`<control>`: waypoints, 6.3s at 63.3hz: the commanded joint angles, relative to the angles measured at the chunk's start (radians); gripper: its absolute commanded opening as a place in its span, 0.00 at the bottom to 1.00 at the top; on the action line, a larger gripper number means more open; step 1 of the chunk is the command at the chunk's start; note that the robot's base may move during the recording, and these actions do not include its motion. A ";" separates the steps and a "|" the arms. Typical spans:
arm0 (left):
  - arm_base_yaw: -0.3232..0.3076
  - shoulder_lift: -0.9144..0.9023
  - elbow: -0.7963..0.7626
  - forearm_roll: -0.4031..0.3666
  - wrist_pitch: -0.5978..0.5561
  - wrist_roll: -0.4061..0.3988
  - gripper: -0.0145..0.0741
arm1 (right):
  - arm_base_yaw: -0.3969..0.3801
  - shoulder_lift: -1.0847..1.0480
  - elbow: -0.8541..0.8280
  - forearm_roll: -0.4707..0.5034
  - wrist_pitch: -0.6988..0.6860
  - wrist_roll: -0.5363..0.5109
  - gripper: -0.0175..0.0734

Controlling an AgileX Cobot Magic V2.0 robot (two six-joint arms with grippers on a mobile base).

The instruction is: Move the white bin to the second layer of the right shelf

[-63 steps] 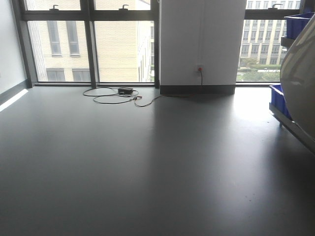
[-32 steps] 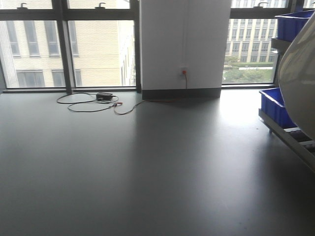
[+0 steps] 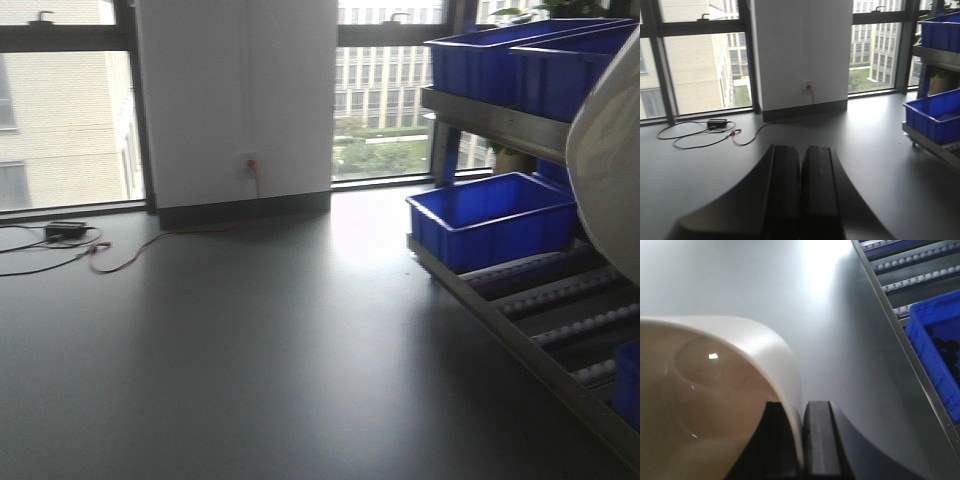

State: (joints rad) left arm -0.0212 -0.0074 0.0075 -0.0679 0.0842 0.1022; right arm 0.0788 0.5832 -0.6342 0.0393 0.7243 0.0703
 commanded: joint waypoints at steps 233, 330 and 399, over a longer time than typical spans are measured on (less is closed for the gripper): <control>0.002 -0.016 0.037 -0.006 -0.084 -0.003 0.26 | -0.007 -0.002 -0.032 0.002 -0.083 -0.002 0.25; 0.002 -0.016 0.037 -0.006 -0.084 -0.003 0.26 | -0.012 0.457 0.005 -0.094 -0.181 0.228 0.36; 0.002 -0.016 0.037 -0.006 -0.084 -0.003 0.26 | -0.012 0.155 0.025 -0.088 -0.142 0.182 0.57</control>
State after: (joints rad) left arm -0.0212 -0.0074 0.0075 -0.0679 0.0842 0.1022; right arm 0.0730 0.8069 -0.5894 -0.0443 0.6198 0.2855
